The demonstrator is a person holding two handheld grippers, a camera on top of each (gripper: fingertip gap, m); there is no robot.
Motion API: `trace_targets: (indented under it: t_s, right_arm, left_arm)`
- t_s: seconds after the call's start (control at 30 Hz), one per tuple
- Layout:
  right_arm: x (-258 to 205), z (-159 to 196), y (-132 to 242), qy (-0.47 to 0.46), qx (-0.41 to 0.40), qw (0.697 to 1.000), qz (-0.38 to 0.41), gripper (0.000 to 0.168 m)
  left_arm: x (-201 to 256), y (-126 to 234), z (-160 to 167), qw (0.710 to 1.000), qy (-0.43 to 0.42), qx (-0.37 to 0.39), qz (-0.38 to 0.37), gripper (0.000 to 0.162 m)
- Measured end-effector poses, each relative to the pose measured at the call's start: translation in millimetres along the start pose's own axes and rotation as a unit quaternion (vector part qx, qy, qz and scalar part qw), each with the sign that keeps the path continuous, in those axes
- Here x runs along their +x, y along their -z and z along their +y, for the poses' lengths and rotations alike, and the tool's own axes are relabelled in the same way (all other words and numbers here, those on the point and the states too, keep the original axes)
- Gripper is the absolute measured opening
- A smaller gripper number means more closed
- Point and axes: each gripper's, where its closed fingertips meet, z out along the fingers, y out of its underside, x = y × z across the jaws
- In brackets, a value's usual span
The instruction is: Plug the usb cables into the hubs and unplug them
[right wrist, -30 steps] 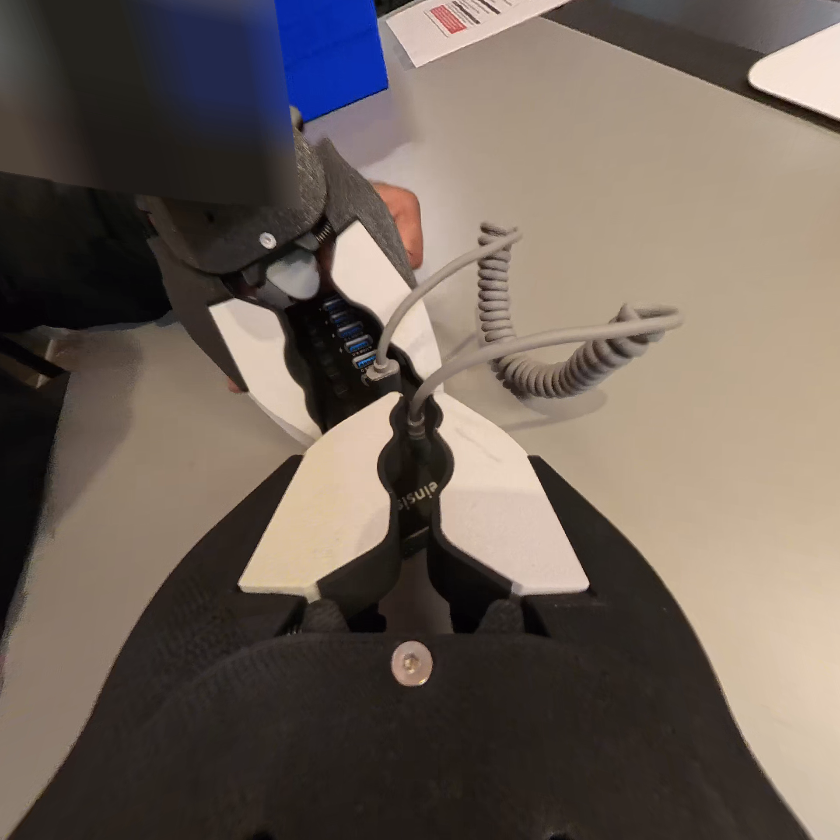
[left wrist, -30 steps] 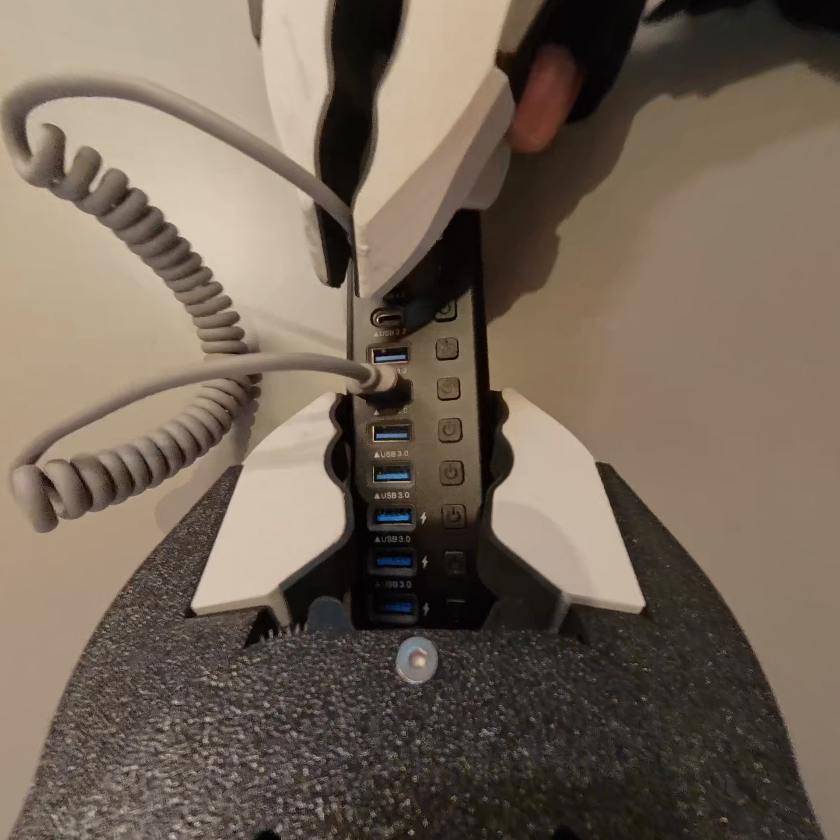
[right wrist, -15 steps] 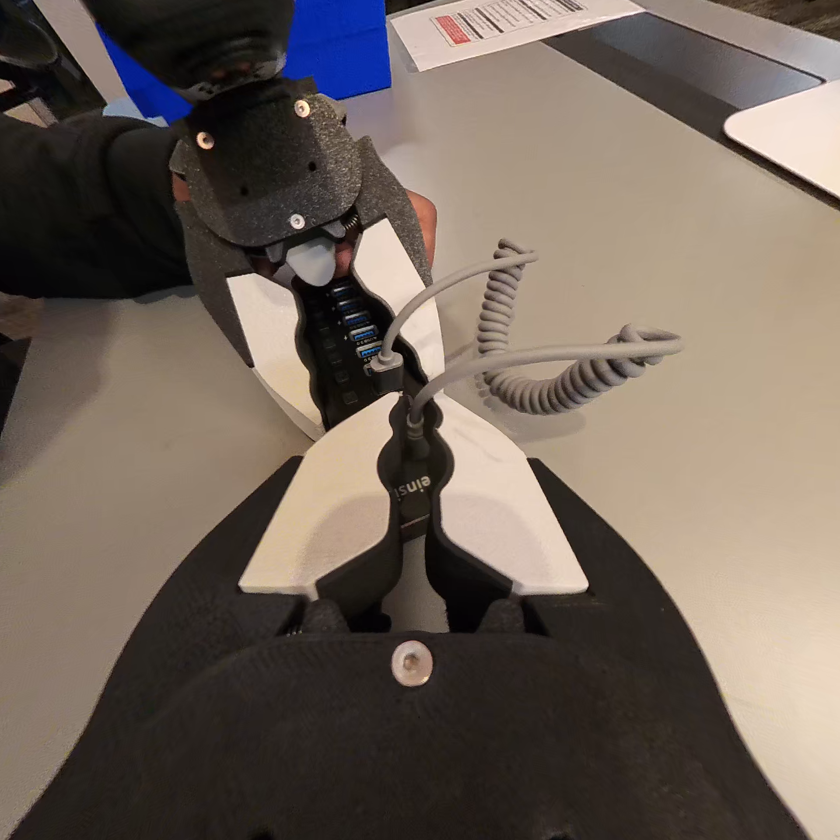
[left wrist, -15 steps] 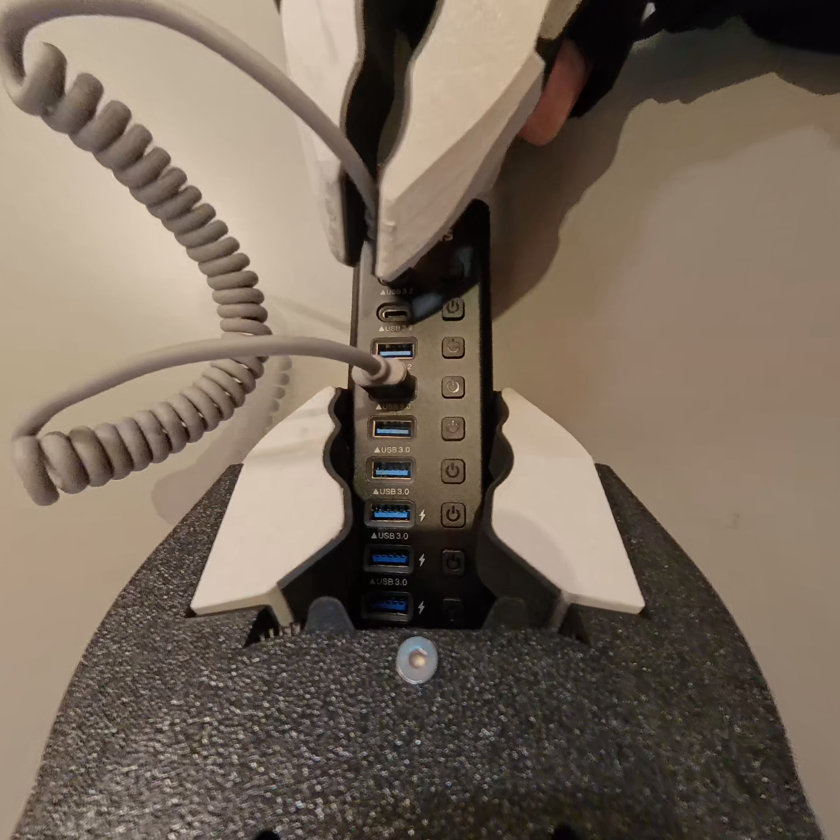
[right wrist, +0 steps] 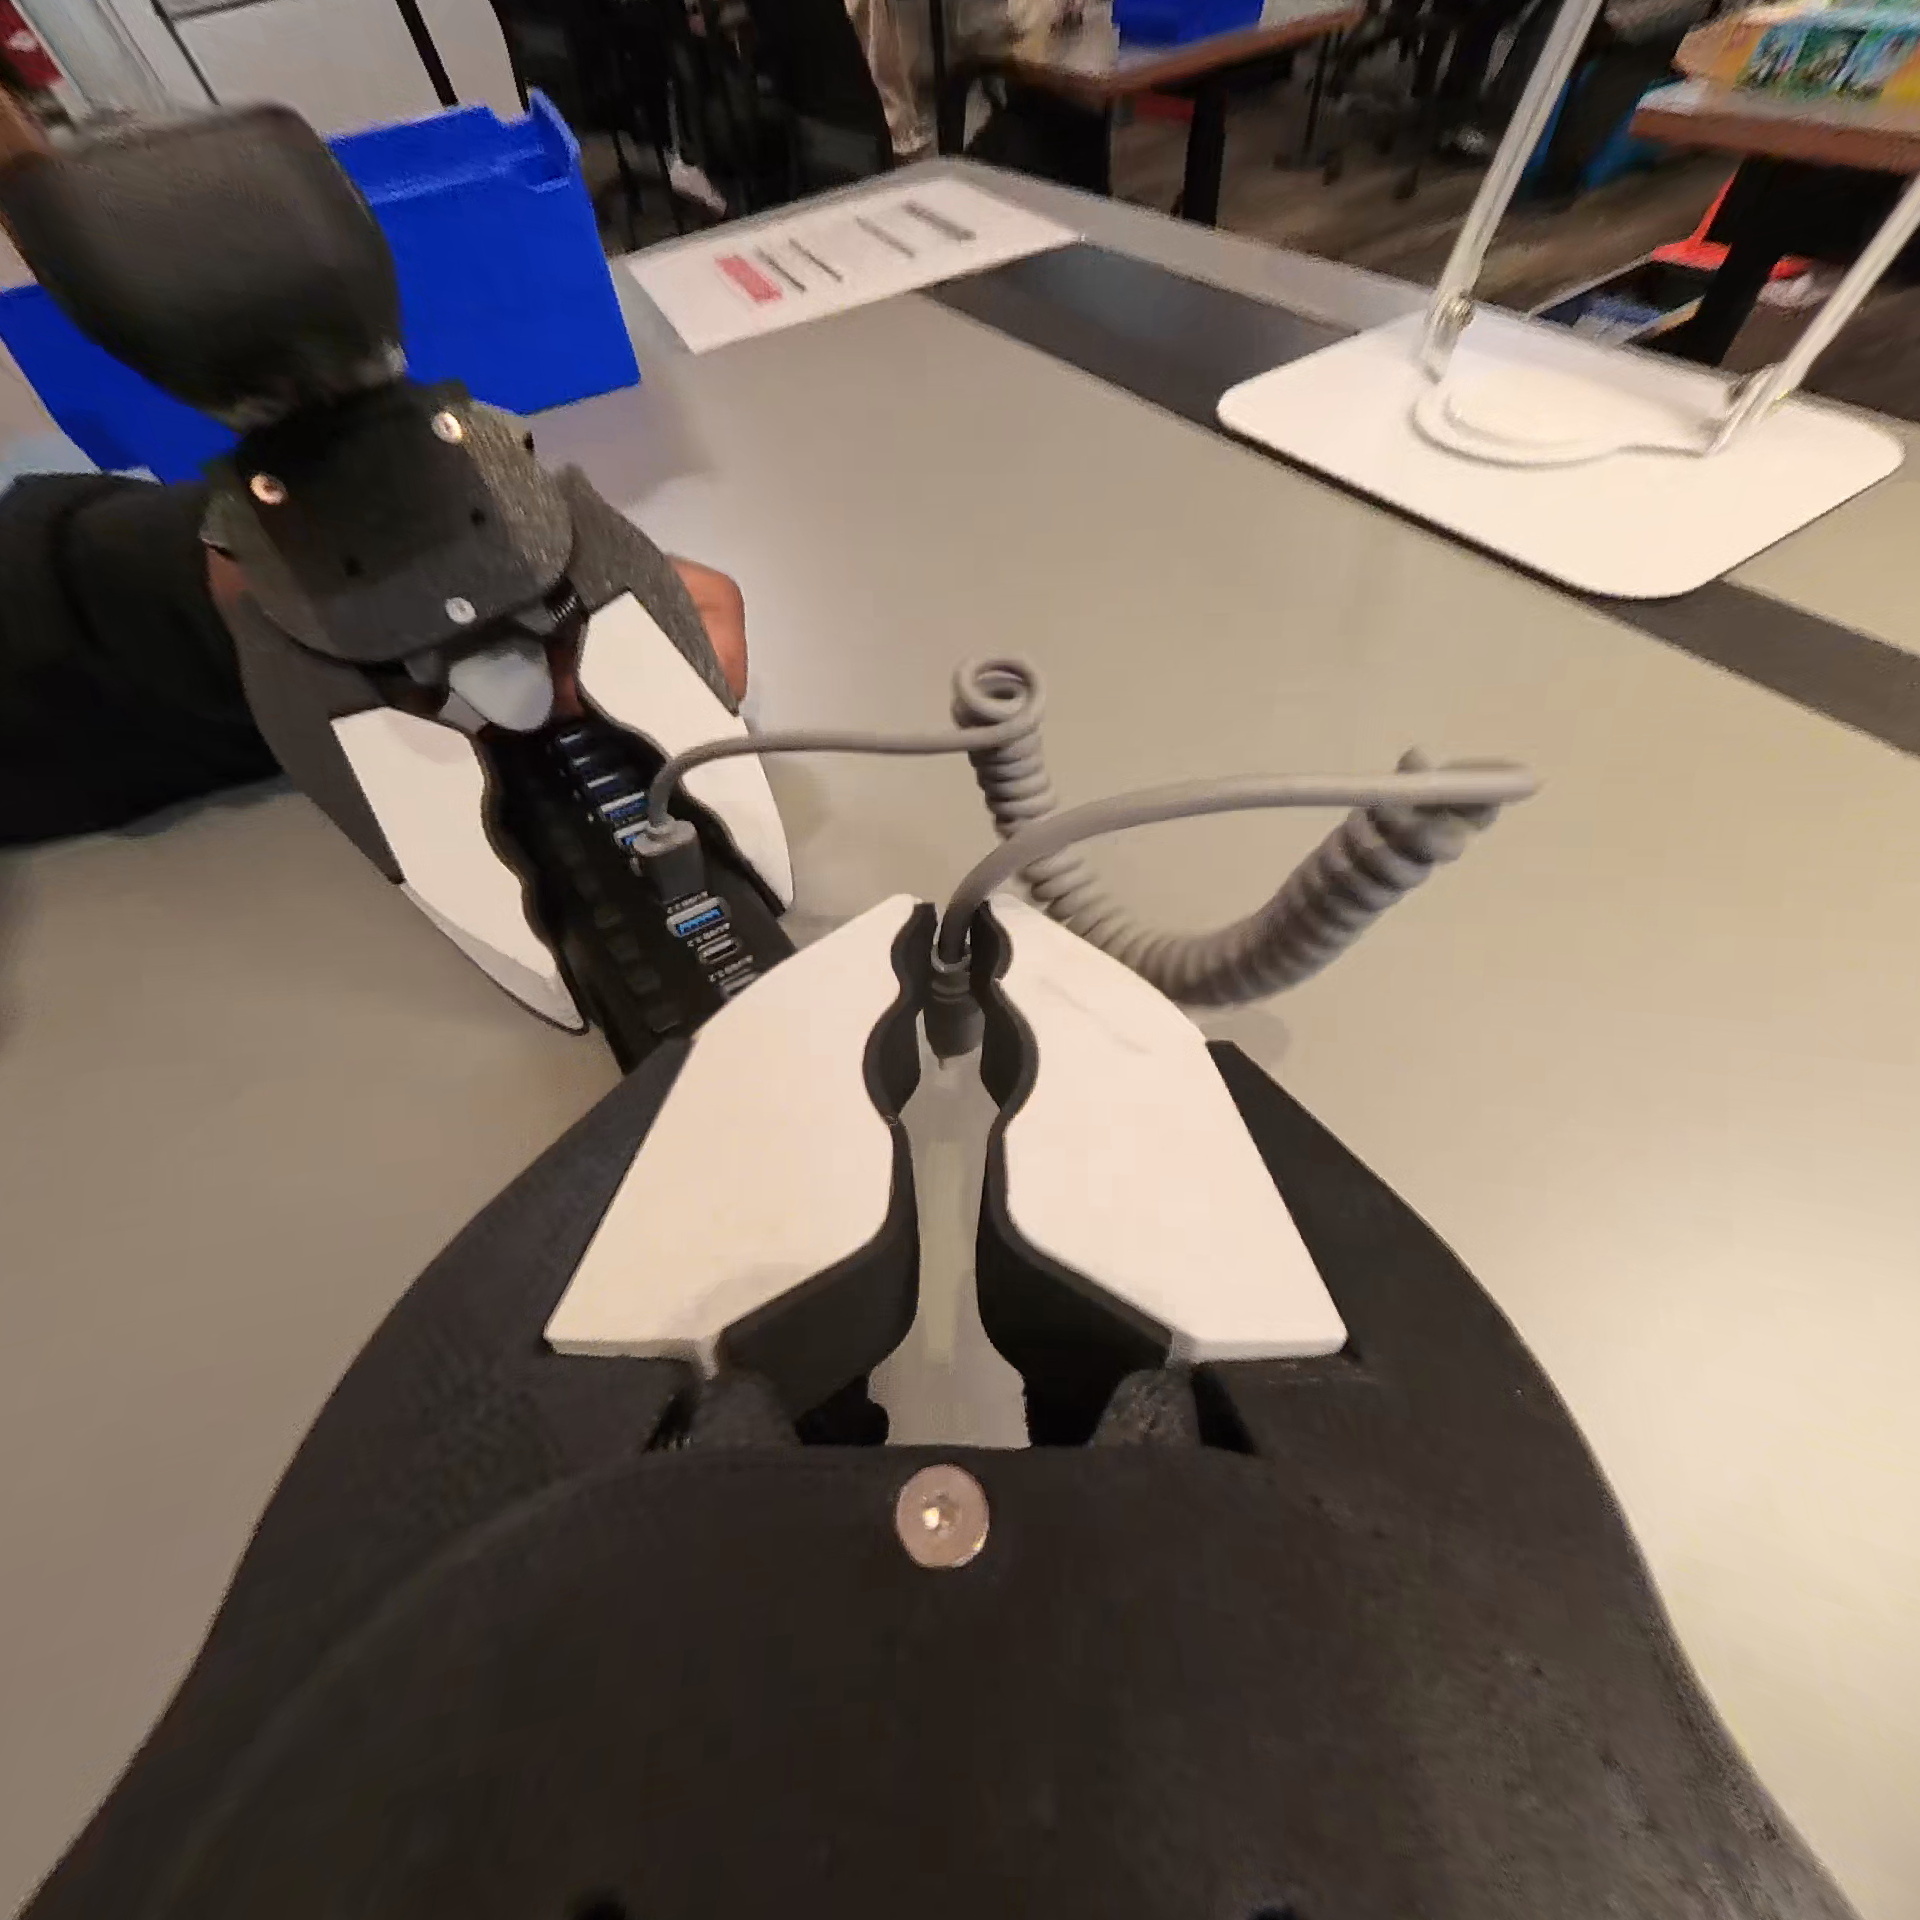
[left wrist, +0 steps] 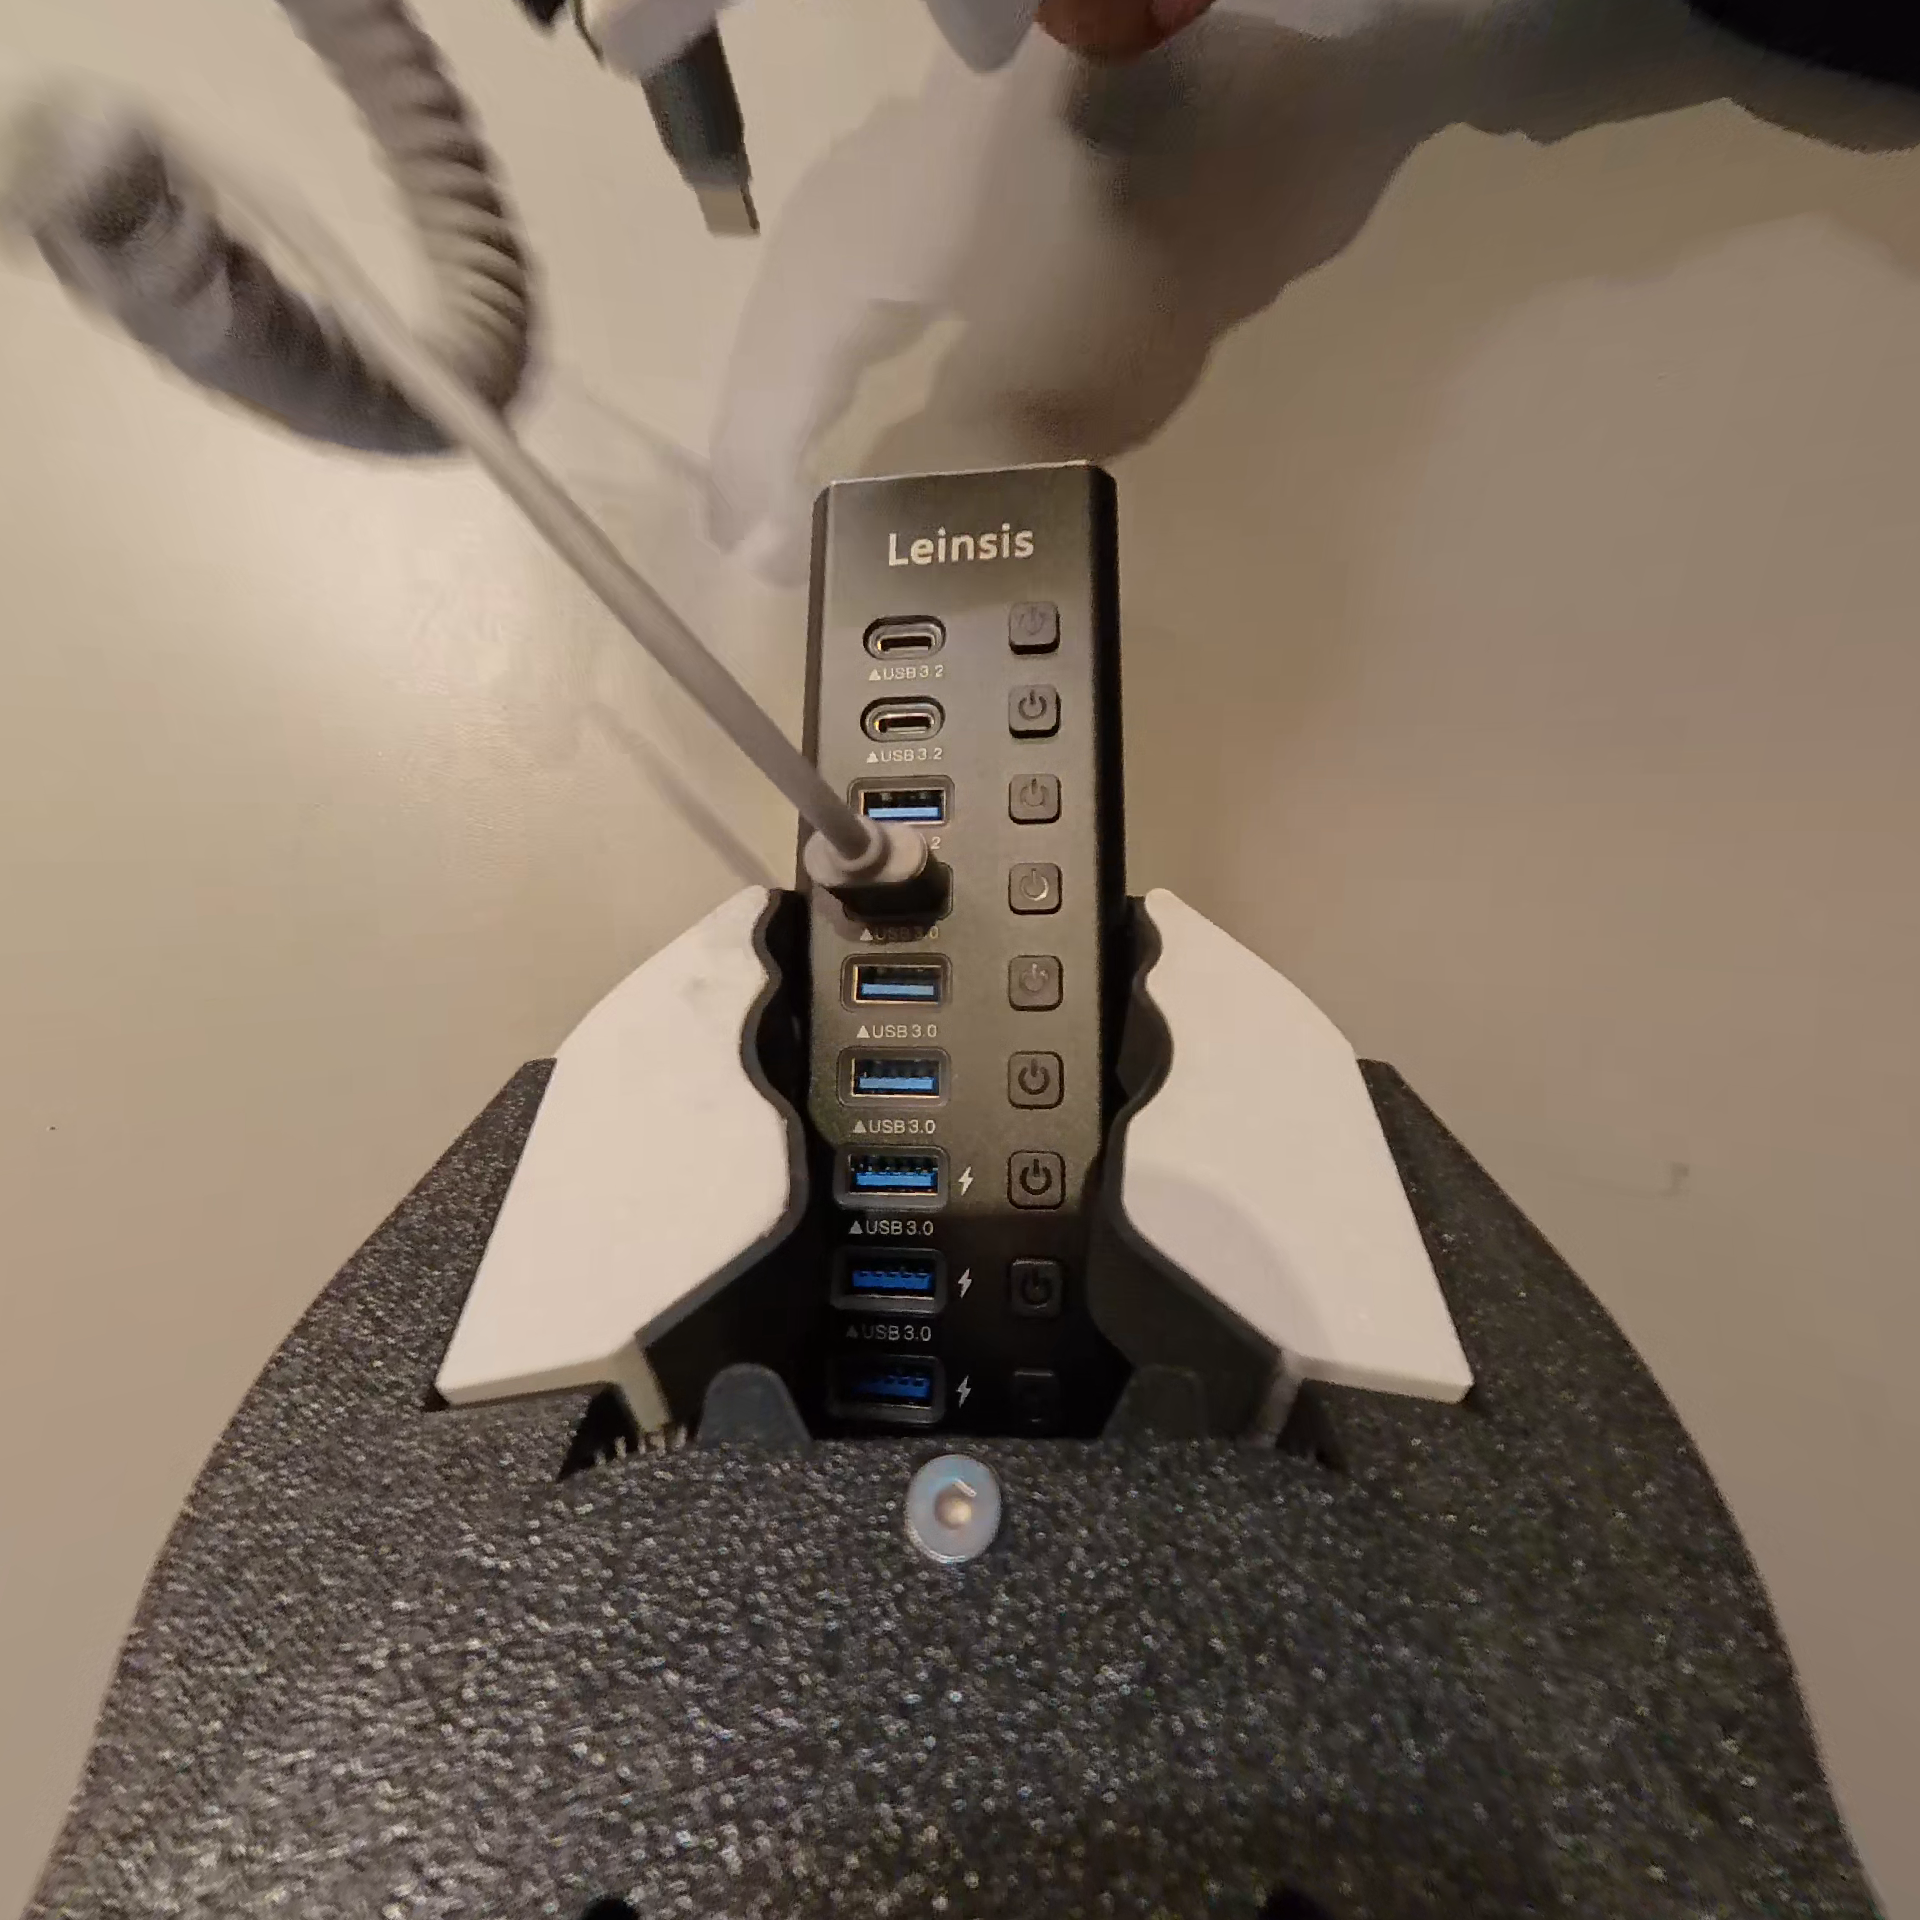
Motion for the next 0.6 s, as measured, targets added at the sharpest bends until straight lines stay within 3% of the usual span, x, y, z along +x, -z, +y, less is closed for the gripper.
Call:
trace_targets:
  t_s: [0.03, 0.27, 0.37, 0.6]
  right_arm:
    - [-1.6, 3.7, -3.4, -0.005, -0.008, 1.000, -0.005, 0.006]
    - [-3.8, 25.2, -19.5, 0.002, -0.072, 0.997, -0.001, 0.007]
    - [-0.5, 37.0, -20.5, 0.004, -0.111, 0.994, 0.013, 0.019]
    - [6.5, 34.7, 2.7, 0.004, -0.121, 0.992, 0.031, 0.023]
  left_arm:
    - [0.0, 0.0, 0.0, 1.000, 0.000, 0.000, 0.000, 0.061]
    - [-0.3, 0.1, -0.2, 1.000, -0.001, 0.001, 0.003, 0.061]
    - [-0.4, 0.2, 0.0, 1.000, -0.002, 0.000, 0.002, 0.061]
    - [-0.6, 1.0, 0.5, 1.000, -0.001, 0.001, 0.005, 0.060]
